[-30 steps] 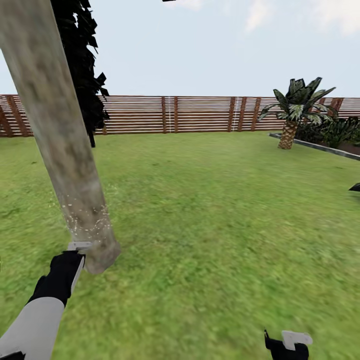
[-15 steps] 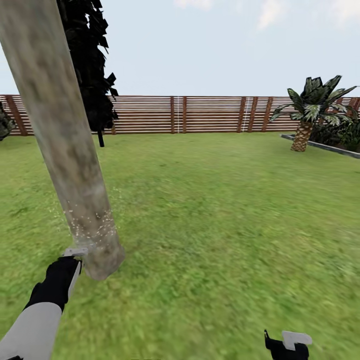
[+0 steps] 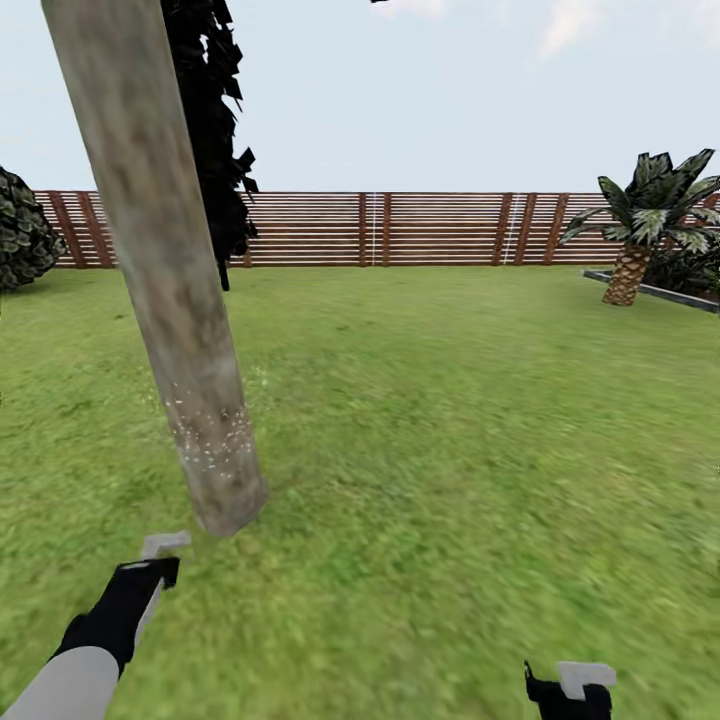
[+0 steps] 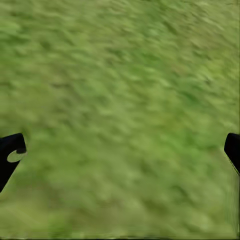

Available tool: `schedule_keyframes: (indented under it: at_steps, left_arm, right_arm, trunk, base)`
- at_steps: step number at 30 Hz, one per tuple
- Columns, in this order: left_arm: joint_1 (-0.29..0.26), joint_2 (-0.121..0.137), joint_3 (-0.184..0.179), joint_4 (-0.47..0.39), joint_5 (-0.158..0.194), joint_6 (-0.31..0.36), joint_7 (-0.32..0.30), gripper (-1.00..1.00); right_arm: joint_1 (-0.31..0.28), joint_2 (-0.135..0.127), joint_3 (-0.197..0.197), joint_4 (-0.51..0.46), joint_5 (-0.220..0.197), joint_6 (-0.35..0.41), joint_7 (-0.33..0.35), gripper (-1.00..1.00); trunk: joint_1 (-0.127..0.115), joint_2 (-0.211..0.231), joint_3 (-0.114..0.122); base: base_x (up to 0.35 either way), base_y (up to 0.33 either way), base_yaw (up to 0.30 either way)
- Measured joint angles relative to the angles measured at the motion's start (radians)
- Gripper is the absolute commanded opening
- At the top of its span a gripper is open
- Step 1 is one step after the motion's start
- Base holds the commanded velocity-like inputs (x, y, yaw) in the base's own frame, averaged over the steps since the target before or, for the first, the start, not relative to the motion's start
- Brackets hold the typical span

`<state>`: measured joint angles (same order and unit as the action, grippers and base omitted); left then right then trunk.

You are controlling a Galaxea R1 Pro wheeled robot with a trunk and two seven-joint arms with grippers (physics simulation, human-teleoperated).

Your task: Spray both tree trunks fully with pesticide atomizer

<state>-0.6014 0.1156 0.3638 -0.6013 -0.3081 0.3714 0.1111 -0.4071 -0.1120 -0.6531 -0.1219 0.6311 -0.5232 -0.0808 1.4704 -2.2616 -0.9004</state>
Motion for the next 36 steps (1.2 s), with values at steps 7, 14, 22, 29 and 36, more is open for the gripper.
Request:
schedule_keyframes:
  at_steps: [7, 14, 22, 29, 36]
  left_arm:
    - [0.013, 0.077, -0.034, 0.138, -0.306, -0.367, -0.541, -1.0]
    - [0.006, 0.063, -0.086, 0.132, -0.515, -0.454, -0.826, -1.0]
    - [0.007, -0.01, -0.219, 0.136, -0.526, -0.464, -0.902, -1.0]
    - [0.008, -0.038, -0.287, 0.138, -0.526, -0.464, -0.901, -1.0]
    - [0.008, -0.109, -0.404, 0.141, -0.533, -0.459, -0.902, -1.0]
  right_arm:
    - [0.0, 0.001, 0.01, -0.022, 0.32, 0.002, 0.12, 1.0]
    - [-0.091, -0.001, 0.012, -0.25, 0.435, 0.029, 0.714, 1.0]
    - [-0.118, 0.027, 0.143, -0.296, 0.438, 0.045, 0.825, -1.0]
    - [-0.118, 0.081, 0.208, -0.297, 0.441, 0.045, 0.826, -1.0]
    - [-0.12, 0.188, 0.336, -0.326, 0.441, 0.048, 0.826, -1.0]
  trunk:
    - [0.0, 0.0, 0.0]
    - [0.0, 0.0, 0.0]
    - [-0.001, 0.0, 0.0]
    - [-0.001, 0.0, 0.0]
    - [-0.001, 0.0, 0.0]
  base:
    - [-0.336, 0.0, 0.0]
    - [-0.201, 0.0, 0.0]
    - [-0.004, 0.0, 0.0]
    - [0.0, 0.0, 0.0]
    - [0.0, 0.0, 0.0]
